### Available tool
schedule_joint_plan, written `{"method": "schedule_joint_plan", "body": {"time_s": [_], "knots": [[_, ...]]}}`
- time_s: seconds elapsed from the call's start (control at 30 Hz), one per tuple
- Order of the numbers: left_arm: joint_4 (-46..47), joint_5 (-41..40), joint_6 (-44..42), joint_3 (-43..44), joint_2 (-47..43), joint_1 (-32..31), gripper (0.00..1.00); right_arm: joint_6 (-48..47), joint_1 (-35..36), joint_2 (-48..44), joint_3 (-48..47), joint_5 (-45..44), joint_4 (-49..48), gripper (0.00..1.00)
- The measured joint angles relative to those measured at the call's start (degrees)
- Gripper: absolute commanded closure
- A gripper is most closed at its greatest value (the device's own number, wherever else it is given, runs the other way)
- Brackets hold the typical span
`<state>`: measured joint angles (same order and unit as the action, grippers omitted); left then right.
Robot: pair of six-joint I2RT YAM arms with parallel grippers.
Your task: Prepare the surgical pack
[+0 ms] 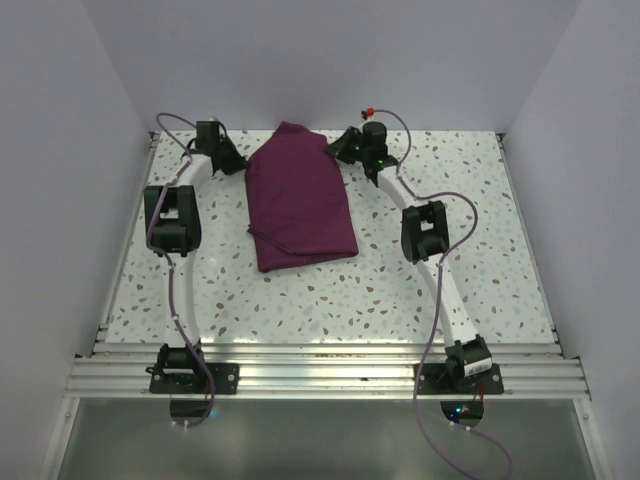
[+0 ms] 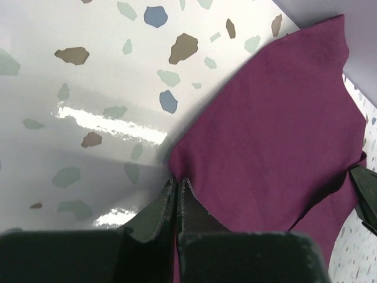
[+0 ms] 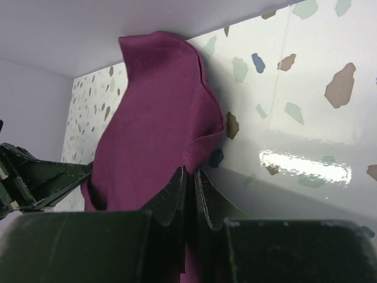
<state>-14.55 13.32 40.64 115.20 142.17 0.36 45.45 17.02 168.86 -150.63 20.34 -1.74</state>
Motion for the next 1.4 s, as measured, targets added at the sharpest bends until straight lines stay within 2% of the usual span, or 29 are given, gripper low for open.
{"method": "schedule_joint_plan", "body": {"time_s": [0.2, 0.43, 0.7, 1.07, 1.4], "knots": [[-4.5, 0.2, -1.5, -0.2, -5.4, 0.0, 1.00, 1.0, -0.5, -6.8, 3.9, 3.8, 2.3, 1.00], [-6.9, 1.4, -2.9, -5.0, -14.6, -0.1, 1.00, 1.0, -1.0, -14.6, 8.6, 9.5, 6.2, 1.00], [-8.0, 1.5, -3.6, -18.2, -26.3, -1.7, 1.00, -0.1, -1.4, -26.9, 25.5, 12.7, 9.0, 1.00], [-9.4, 1.5, -4.4, -33.9, -41.1, -4.2, 1.00, -2.3, -1.4, -38.4, 39.2, 15.6, 12.7, 1.00], [-10.8, 1.5, -5.4, -43.5, -50.4, -4.3, 1.00, -6.2, -1.4, -48.1, 50.9, 16.7, 16.7, 1.00]]}}
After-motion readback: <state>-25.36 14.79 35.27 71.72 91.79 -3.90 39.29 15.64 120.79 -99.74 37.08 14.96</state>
